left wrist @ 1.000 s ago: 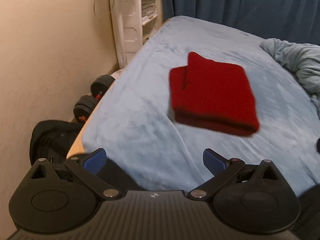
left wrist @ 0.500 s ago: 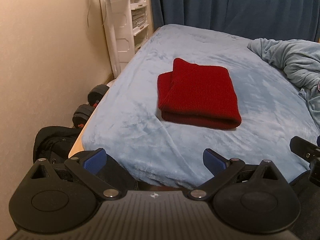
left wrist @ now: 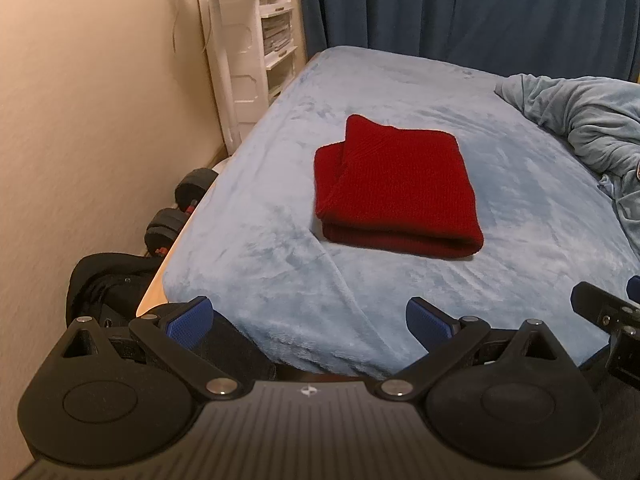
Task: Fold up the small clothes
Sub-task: 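Pull the right tool back from the folded bundle, then grasp the bundle edge with the left gripper while the right gripper grasps its other end, then fold the bundle over onto itself with both grippers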
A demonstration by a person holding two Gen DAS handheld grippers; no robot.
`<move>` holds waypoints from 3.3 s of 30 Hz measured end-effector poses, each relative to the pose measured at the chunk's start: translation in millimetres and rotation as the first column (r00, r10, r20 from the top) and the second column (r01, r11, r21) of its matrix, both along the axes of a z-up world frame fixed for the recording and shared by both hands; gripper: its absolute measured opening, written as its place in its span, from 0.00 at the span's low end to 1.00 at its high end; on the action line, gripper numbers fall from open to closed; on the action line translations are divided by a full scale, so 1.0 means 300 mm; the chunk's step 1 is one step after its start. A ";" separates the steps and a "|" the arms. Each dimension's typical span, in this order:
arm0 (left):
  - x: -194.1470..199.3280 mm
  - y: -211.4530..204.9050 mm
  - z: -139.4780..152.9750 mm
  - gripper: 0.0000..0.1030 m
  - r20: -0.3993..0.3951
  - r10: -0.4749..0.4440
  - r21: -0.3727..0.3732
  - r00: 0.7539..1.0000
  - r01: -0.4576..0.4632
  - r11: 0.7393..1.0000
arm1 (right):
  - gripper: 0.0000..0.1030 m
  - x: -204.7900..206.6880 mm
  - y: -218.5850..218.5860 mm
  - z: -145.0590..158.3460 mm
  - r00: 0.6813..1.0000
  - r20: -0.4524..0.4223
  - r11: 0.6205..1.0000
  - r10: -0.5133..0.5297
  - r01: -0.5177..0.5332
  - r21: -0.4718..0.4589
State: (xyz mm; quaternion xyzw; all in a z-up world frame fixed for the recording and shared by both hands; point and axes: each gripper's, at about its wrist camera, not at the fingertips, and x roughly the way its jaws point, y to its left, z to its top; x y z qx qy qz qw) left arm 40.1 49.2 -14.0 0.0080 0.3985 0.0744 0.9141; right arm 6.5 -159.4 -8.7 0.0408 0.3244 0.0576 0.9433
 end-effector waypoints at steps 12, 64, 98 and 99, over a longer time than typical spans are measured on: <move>0.102 0.034 -0.049 1.00 -0.065 0.026 -0.025 0.998 -0.027 0.999 | 0.77 0.073 0.007 -0.055 0.998 -0.067 1.000 0.010 -0.010 -0.003; 0.972 0.147 -0.583 1.00 -0.420 0.216 -0.500 0.882 -0.423 0.755 | 0.96 1.706 -0.361 -0.700 0.859 -0.512 0.941 0.030 0.148 0.304; 0.996 0.223 -0.544 0.91 -0.417 0.210 -0.522 0.884 -0.422 0.742 | 0.99 1.680 -0.433 -0.756 0.849 -0.517 0.838 0.107 0.203 0.506; 0.991 0.228 -0.557 0.92 -0.422 0.227 -0.522 0.878 -0.440 0.731 | 0.99 1.696 -0.413 -0.747 0.857 -0.502 0.859 0.115 0.168 0.484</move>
